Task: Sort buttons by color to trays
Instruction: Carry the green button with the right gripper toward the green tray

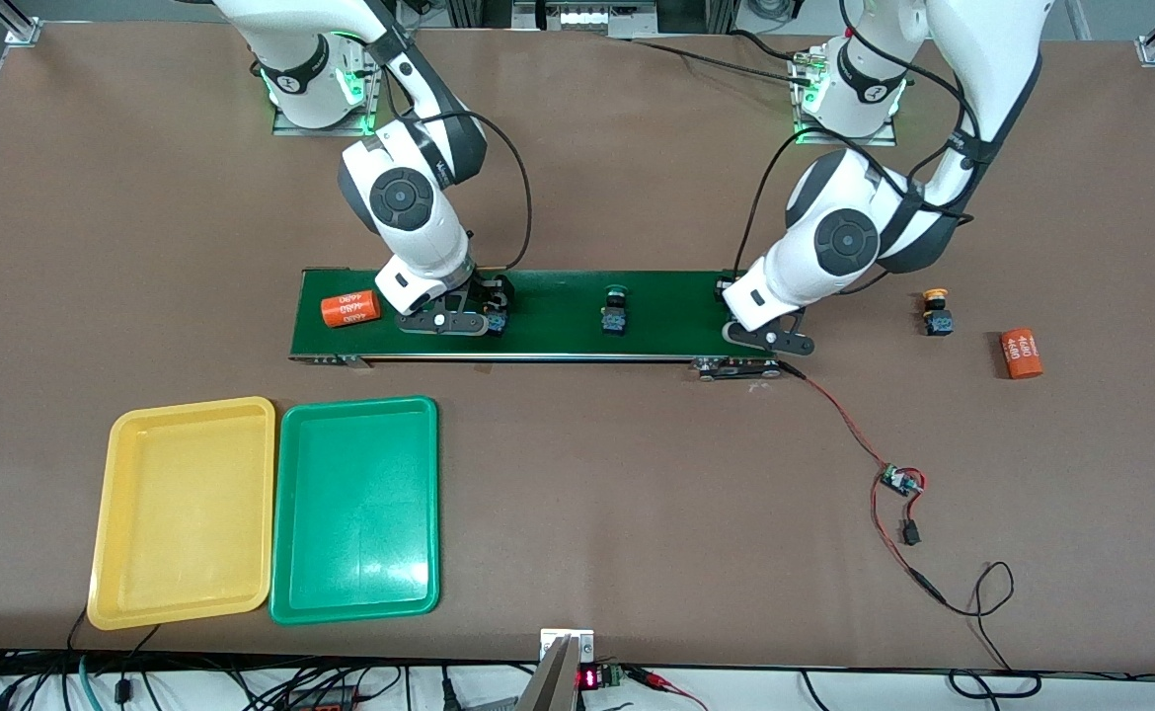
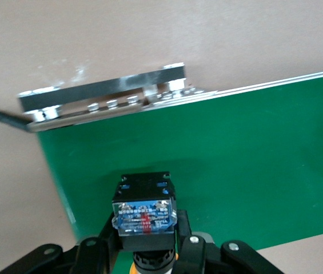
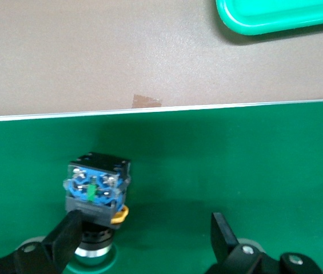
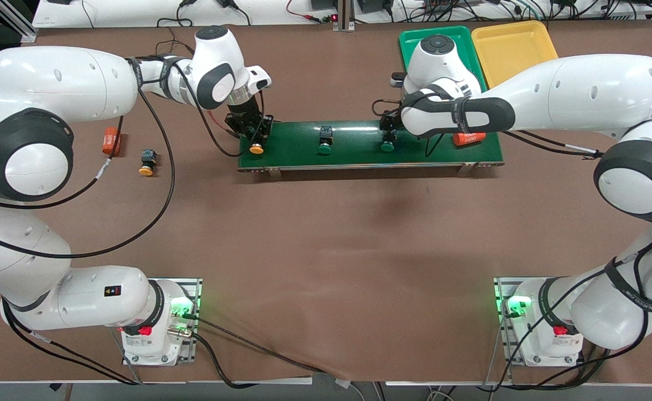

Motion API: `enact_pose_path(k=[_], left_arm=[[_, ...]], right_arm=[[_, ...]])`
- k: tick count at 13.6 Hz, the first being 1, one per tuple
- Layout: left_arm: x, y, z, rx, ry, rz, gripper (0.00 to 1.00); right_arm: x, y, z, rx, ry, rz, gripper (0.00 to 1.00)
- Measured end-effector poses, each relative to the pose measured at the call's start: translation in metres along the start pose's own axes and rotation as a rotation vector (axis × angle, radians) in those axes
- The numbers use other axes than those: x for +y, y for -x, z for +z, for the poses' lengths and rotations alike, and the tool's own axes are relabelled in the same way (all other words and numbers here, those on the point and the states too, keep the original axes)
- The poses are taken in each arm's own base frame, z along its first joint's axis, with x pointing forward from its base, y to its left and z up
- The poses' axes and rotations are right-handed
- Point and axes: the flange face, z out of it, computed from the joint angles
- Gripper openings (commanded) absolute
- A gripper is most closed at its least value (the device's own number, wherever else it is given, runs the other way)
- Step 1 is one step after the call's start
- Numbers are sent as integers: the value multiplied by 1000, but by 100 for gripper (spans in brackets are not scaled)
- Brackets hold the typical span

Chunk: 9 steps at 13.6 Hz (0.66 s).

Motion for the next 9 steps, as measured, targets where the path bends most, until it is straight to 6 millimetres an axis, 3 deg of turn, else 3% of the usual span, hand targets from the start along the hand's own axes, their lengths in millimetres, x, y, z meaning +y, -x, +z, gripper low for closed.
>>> enact_pose_path(k=[1, 2, 3, 4, 7, 9], left_arm=[[5, 0, 4, 7, 6, 7, 3], [9, 0, 8, 8, 9, 14, 21], [11, 0, 12, 4, 12, 18, 72], [12, 0, 16, -2, 14, 18, 100], [12, -3, 14, 13, 21, 18, 100], [10, -8, -4, 48, 19, 12, 100]], right_arm=[[0, 0, 0, 0, -1, 2, 100], [-1, -1, -1, -1, -7, 9, 100], [-1, -1, -2, -6, -16, 19, 100], [-2, -2, -3, -7, -23, 25, 100], [-3, -2, -4, -7, -27, 29, 100], [-3, -2, -3, -10, -26, 29, 100]])
